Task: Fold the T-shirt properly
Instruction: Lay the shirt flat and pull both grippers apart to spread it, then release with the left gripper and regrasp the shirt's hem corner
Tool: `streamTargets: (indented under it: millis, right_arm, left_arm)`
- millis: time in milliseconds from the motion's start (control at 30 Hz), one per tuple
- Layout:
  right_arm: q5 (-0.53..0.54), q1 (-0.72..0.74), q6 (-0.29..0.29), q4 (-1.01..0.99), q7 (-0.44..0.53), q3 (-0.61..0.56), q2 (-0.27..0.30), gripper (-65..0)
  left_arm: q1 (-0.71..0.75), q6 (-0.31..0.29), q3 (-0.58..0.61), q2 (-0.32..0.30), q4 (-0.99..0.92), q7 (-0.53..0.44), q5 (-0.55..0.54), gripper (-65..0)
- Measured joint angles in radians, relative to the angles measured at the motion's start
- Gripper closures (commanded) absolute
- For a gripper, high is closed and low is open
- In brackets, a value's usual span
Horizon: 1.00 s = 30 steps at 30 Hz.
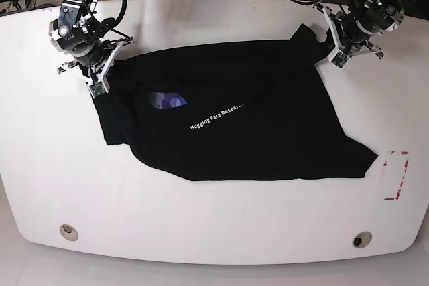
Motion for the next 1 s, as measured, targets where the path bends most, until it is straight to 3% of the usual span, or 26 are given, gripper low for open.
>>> streamTargets:
  millis: [100, 167, 300, 367, 500, 633, 867, 1000]
  right_arm:
    - [-0.001, -0.001, 0.000, -0.014, 0.001, 0.000, 0.000, 0.0]
    - [0.000, -0.002, 0.000, -0.022, 0.000, 0.000, 0.000, 0.0]
    - [0.000, -0.010, 0.000, -0.027, 0.001, -0.002, 0.000, 0.0]
    - [0.000, -0.013, 0.000, -0.028, 0.002, -0.003, 0.000, 0.0]
    - [0.000, -0.014, 0.000, -0.029, 0.000, -0.003, 0.000, 0.0]
    - [0.000, -0.011, 0.000, -0.029, 0.000, -0.006, 0.000, 0.0]
    - [0.000, -0.008, 0.000, -0.029, 0.000, -0.003, -0.001, 0.0]
    - [-0.001, -0.006, 0.000, -0.029, 0.000, -0.001, 0.001, 0.0]
  left_arm:
    - [0.000, 0.000, 0.000, 0.000, 0.000, 0.000, 0.000, -2.5]
    - [0.000, 0.000, 0.000, 0.000, 0.000, -0.004, 0.000, -10.6]
    - [-0.001, 0.000, 0.000, -0.003, -0.001, -0.003, 0.001, -33.3]
    - [-0.002, 0.000, 0.000, -0.014, -0.001, -0.003, 0.000, -39.7]
    - [-0.017, 0.000, -0.018, -0.047, -0.001, -0.004, -0.001, -40.3]
    - [-0.098, -0.004, -0.132, -0.042, -0.004, -0.001, -0.006, -40.4]
    - [-0.343, -0.002, -0.247, -0.038, -0.090, 0.002, -0.003, -40.3]
    - [-0.496, 0.005, -0.281, -0.042, -0.253, 0.002, 0.015, -40.3]
